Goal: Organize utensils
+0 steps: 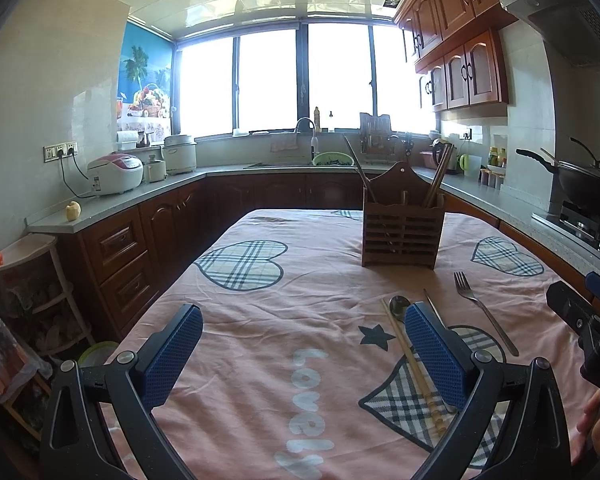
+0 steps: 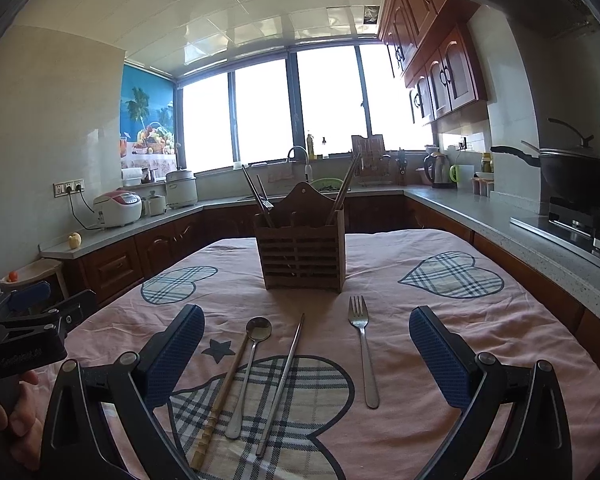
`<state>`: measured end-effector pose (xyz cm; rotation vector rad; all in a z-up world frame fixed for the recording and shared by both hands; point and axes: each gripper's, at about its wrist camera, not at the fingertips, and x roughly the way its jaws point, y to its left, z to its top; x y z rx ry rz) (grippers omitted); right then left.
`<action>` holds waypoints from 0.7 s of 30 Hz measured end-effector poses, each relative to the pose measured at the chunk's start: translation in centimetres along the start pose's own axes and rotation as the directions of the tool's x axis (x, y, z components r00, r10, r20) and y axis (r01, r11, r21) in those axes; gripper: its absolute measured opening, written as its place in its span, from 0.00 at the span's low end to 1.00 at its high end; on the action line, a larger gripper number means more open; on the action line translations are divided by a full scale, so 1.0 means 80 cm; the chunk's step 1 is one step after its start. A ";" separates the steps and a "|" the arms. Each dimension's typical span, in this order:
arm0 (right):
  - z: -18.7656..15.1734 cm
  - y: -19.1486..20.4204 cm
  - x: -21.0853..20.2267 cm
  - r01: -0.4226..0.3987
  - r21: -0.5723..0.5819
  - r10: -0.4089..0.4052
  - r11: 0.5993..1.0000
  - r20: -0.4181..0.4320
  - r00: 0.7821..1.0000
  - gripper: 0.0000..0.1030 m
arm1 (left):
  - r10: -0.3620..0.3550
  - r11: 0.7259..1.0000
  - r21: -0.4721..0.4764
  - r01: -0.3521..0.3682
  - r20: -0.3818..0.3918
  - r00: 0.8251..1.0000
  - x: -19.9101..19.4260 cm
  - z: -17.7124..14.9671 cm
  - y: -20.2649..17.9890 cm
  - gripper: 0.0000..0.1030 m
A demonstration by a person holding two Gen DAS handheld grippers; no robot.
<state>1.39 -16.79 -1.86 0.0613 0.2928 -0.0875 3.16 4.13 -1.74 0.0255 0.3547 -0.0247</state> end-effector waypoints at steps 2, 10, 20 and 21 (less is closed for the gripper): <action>0.001 0.002 0.000 -0.001 -0.003 0.001 1.000 0.001 1.000 1.00 | 0.000 1.000 -0.001 0.000 0.000 1.000 -0.001 0.000 0.000 0.99; 0.003 0.002 0.000 -0.004 -0.005 0.004 1.000 0.002 1.000 1.00 | 0.000 1.000 -0.006 0.000 -0.003 1.000 -0.001 0.002 0.001 0.99; 0.006 0.002 -0.001 -0.009 -0.007 0.009 1.000 0.008 1.000 1.00 | 0.000 1.000 -0.009 0.000 -0.003 1.000 -0.001 0.002 0.000 0.99; 0.007 0.002 0.000 -0.009 -0.007 0.010 1.000 0.009 1.000 1.00 | 0.000 1.000 -0.010 0.000 -0.003 1.000 -0.001 0.002 0.000 0.99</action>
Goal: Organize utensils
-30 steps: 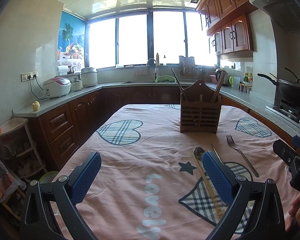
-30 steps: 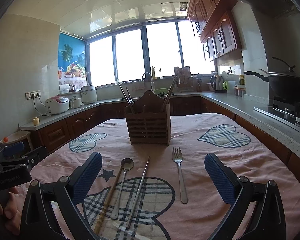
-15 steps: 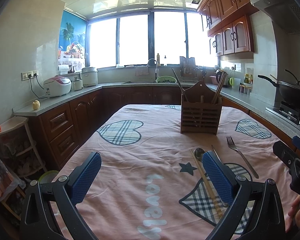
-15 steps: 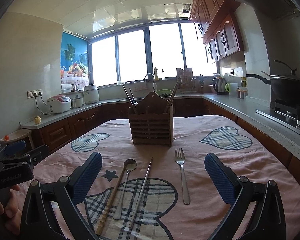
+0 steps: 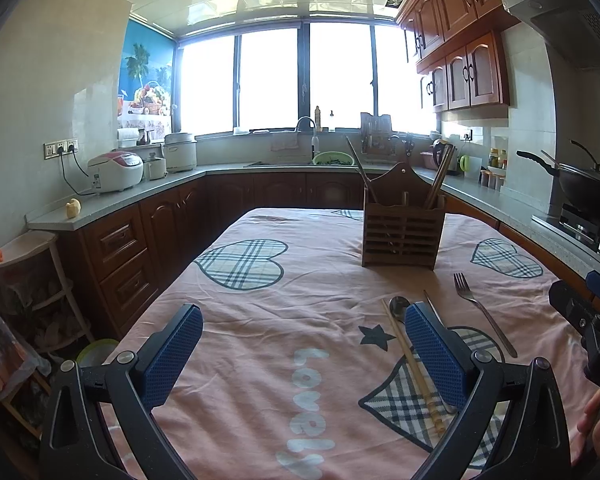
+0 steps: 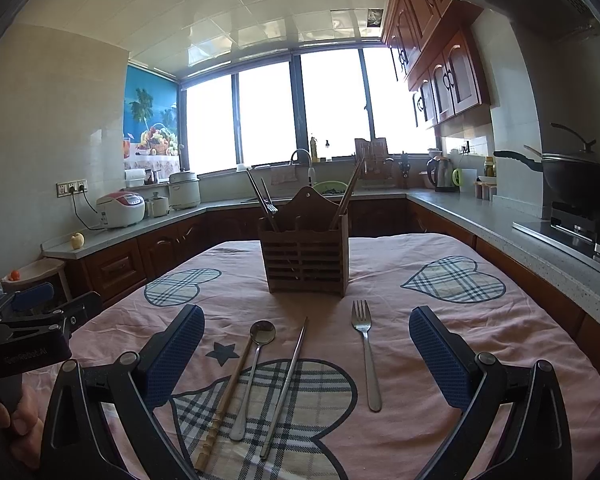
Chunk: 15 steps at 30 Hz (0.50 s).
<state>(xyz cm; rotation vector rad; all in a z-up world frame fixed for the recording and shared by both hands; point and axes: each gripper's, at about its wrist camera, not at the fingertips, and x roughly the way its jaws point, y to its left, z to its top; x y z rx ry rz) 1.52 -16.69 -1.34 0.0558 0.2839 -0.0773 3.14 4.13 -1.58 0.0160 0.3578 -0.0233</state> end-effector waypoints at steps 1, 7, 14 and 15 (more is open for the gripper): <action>0.000 0.000 0.000 0.000 0.000 0.000 1.000 -0.001 1.000 1.00 | 0.000 1.000 0.001 0.000 -0.001 1.000 0.000 0.000 -0.001 0.99; 0.001 0.001 -0.002 0.000 -0.001 0.000 1.000 0.005 1.000 1.00 | 0.001 1.000 0.008 -0.001 -0.001 1.000 0.000 -0.001 -0.003 0.99; 0.003 0.002 -0.004 -0.005 -0.003 0.005 1.000 0.011 1.000 1.00 | -0.002 1.000 0.010 0.002 0.001 1.000 -0.002 -0.001 -0.004 0.99; 0.004 0.002 -0.004 -0.006 -0.003 0.006 1.000 0.011 1.000 1.00 | -0.001 1.000 0.012 0.001 0.001 1.000 -0.003 -0.001 -0.005 0.99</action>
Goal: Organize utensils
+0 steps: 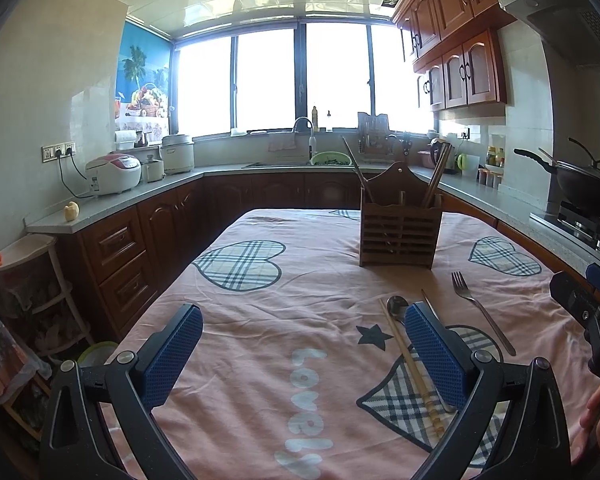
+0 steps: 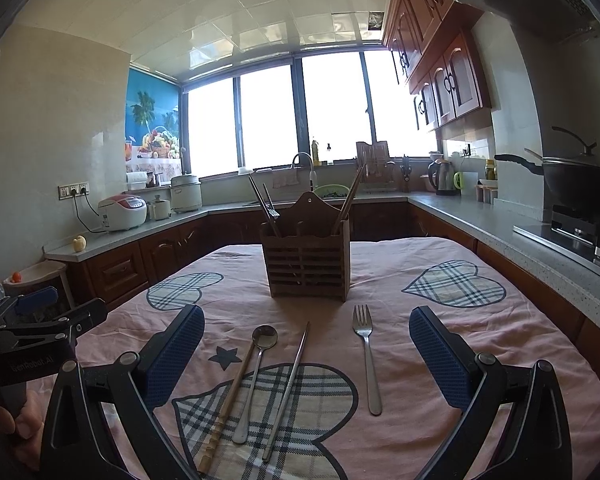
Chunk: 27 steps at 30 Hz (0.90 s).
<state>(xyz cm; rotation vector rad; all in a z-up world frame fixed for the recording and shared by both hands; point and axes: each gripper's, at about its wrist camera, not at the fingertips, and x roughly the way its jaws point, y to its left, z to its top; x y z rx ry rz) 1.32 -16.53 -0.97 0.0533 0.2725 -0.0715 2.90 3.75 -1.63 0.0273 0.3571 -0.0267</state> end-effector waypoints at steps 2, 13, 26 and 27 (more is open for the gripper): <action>0.000 0.000 0.000 0.000 0.000 0.000 1.000 0.000 1.000 1.00 | 0.000 1.000 0.004 0.000 0.001 1.000 -0.001 0.000 -0.001 0.99; 0.006 0.005 -0.003 -0.006 -0.007 0.006 1.000 0.006 1.000 1.00 | 0.000 1.000 0.006 0.000 -0.001 1.000 -0.002 0.002 -0.003 0.99; 0.010 0.005 -0.004 -0.011 -0.009 0.011 1.000 0.014 1.000 1.00 | 0.005 1.000 0.010 -0.005 0.009 1.000 -0.004 0.003 -0.006 0.99; 0.010 0.006 -0.005 -0.012 -0.009 0.012 1.000 0.014 1.000 1.00 | 0.005 1.000 0.010 -0.005 0.008 1.000 -0.003 0.003 -0.006 0.99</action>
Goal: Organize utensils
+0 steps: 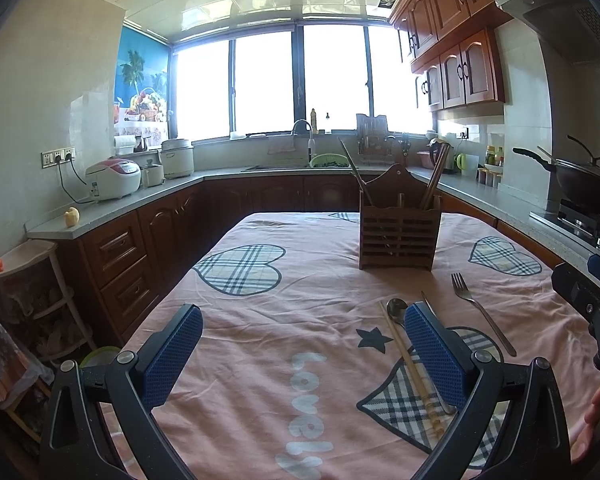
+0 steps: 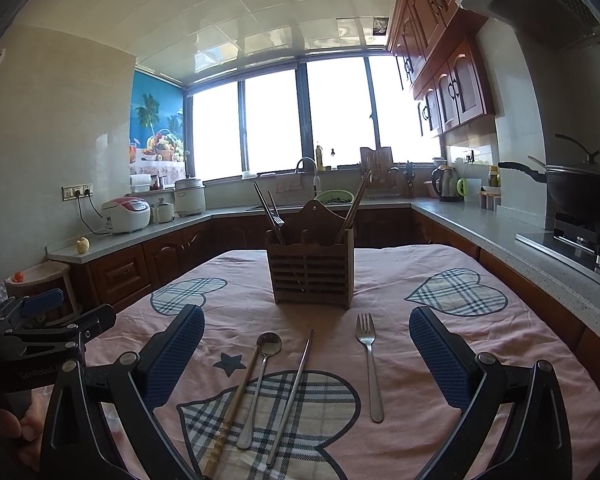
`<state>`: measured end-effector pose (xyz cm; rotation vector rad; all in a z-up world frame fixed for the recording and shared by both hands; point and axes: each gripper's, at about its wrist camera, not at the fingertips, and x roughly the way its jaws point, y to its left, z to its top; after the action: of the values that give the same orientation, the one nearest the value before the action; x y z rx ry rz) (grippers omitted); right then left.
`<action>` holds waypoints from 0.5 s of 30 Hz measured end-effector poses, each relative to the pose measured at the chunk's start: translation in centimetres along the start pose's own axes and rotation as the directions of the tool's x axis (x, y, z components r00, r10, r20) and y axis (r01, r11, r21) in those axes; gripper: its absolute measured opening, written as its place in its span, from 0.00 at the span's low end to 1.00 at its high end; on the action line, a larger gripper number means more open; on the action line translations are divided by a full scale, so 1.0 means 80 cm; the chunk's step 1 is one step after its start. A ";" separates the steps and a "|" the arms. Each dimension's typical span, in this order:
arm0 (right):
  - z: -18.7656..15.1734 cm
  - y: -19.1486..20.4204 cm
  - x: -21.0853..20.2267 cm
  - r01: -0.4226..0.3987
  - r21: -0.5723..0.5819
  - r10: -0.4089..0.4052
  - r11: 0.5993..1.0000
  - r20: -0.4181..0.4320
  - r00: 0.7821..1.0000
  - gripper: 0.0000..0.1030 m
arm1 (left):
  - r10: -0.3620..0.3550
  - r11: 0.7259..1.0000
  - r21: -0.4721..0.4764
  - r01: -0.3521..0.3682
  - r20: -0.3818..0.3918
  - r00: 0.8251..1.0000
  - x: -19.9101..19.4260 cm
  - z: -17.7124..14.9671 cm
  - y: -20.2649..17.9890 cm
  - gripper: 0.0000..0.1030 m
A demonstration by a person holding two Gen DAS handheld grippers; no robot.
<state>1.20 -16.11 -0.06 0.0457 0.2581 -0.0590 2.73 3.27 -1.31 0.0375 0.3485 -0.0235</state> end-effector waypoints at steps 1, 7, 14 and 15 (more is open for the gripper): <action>0.000 0.000 0.000 0.000 0.000 0.000 1.000 0.001 1.000 1.00 | 0.000 1.000 0.000 0.000 0.000 1.000 0.000 0.000 0.000 0.99; 0.002 0.000 0.000 -0.001 0.000 0.001 1.000 0.004 1.000 1.00 | -0.002 1.000 0.004 0.002 -0.001 1.000 0.000 0.000 -0.001 0.99; 0.003 0.001 -0.001 -0.003 -0.001 0.003 1.000 0.008 1.000 1.00 | -0.004 1.000 0.007 0.004 0.000 1.000 0.000 0.000 -0.002 0.99; 0.004 0.001 -0.001 -0.004 0.000 0.004 1.000 0.008 1.000 1.00 | -0.004 1.000 0.006 0.004 -0.001 1.000 0.000 0.000 -0.002 0.99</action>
<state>1.22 -16.01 0.27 0.0454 0.2499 -0.0555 2.70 3.13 -1.33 0.0432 0.3493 -0.0286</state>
